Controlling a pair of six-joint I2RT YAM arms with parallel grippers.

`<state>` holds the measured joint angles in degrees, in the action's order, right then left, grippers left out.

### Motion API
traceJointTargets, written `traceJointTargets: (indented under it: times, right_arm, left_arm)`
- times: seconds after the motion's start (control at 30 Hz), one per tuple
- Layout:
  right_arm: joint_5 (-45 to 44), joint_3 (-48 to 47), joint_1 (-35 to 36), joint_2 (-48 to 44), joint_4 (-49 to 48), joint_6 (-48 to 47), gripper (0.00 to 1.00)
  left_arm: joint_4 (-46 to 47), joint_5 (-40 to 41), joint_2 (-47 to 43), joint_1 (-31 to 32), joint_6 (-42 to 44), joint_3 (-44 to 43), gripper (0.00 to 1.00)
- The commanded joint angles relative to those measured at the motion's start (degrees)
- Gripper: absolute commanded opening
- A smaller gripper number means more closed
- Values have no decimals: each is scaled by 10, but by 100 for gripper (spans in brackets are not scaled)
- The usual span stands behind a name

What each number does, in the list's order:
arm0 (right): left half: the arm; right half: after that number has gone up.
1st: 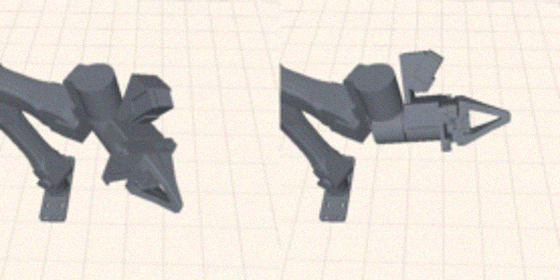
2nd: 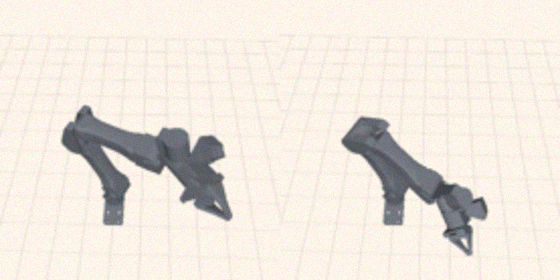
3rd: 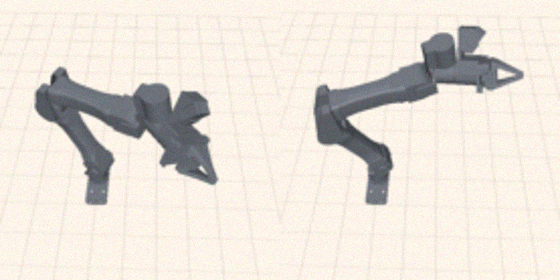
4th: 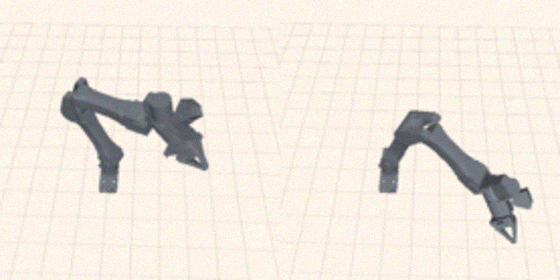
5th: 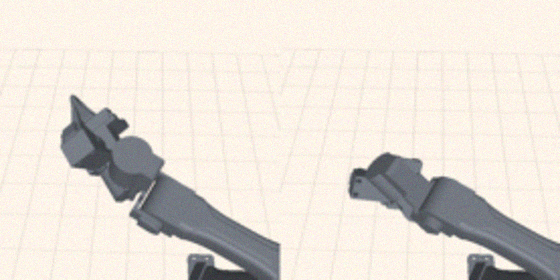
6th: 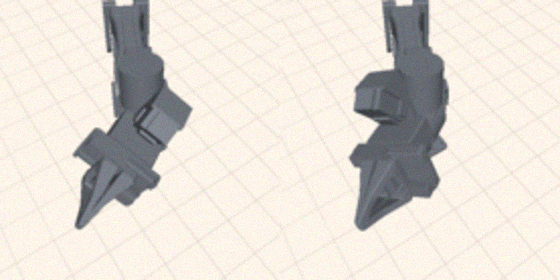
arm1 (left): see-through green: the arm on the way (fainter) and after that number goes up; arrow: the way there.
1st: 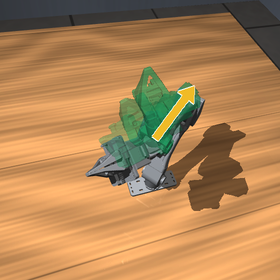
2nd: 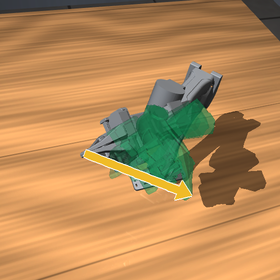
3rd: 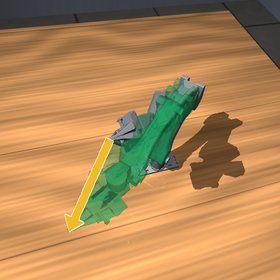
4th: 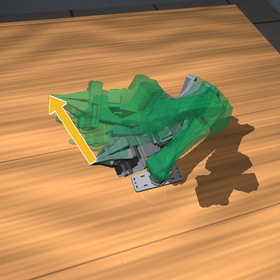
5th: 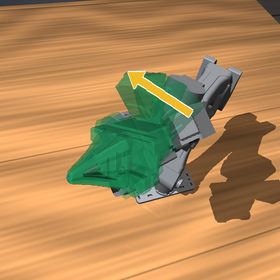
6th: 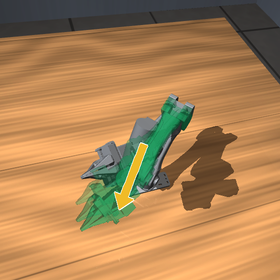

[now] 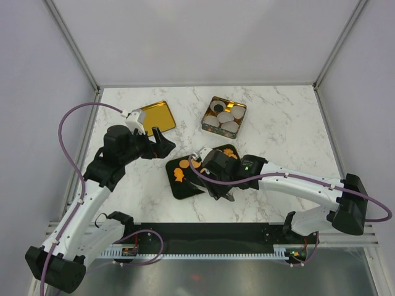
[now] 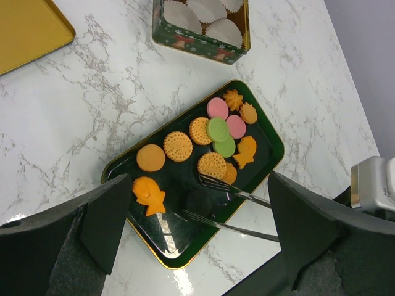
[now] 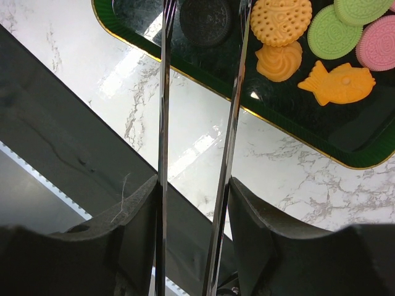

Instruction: Pack the cookies

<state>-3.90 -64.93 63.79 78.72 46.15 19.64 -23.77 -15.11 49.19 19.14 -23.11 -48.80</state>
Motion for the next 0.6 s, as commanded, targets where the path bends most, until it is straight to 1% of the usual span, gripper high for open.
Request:
traceJointTargets:
  times: [0.0, 0.57]
  right_arm:
    - [-10, -21, 8, 3, 7, -6, 54]
    - [-15, -18, 19, 17, 12, -2, 53]
  left_arm:
    - [8, -2, 2, 2, 6, -21, 99]
    - [10, -4, -1, 2, 6, -21, 98]
